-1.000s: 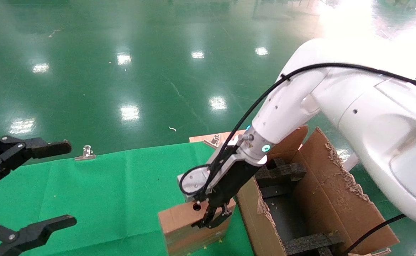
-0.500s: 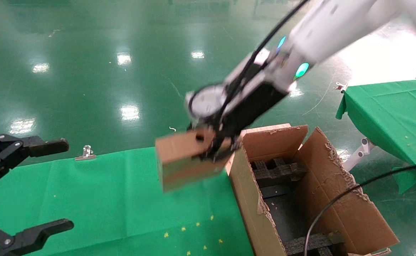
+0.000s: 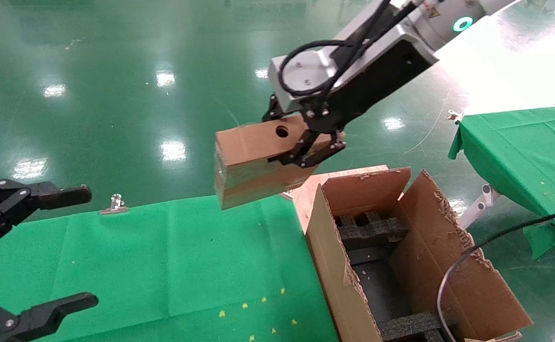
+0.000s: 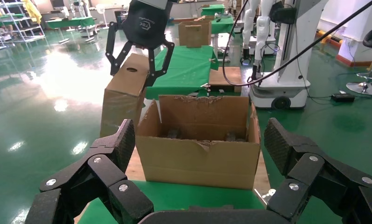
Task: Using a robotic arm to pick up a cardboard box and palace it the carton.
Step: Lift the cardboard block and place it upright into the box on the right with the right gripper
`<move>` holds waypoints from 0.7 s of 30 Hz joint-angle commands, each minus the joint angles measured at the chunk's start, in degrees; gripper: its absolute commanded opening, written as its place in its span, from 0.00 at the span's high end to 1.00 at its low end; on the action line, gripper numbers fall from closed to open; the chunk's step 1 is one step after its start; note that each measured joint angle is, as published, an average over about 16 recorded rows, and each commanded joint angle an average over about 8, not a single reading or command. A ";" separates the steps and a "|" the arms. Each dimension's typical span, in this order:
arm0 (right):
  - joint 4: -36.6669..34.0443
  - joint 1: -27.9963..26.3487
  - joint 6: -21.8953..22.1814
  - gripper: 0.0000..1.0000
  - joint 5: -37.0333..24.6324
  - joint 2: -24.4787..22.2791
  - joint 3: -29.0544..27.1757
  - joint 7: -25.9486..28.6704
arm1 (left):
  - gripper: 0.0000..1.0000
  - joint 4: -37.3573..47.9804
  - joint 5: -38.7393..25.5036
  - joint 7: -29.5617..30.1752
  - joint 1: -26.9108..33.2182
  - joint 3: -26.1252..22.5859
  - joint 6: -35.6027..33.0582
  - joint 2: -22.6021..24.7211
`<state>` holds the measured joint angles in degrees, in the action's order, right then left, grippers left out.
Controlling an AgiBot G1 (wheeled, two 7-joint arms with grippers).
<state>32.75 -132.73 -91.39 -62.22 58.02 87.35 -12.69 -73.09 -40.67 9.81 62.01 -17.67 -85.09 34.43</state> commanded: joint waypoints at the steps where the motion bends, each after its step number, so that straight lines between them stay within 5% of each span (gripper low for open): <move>1: -0.44 -0.50 -0.02 1.00 0.80 -0.72 1.09 -0.54 | 0.00 0.00 0.00 0.00 0.00 0.00 0.00 0.00; 21: 6.15 -10.93 -0.27 1.00 5.69 -23.96 23.17 1.61 | 0.00 0.00 0.03 -0.02 0.01 -0.05 0.02 -0.02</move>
<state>38.17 -143.20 -91.62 -56.60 34.71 110.07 -11.45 -73.09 -40.64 9.78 62.02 -17.72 -85.07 34.41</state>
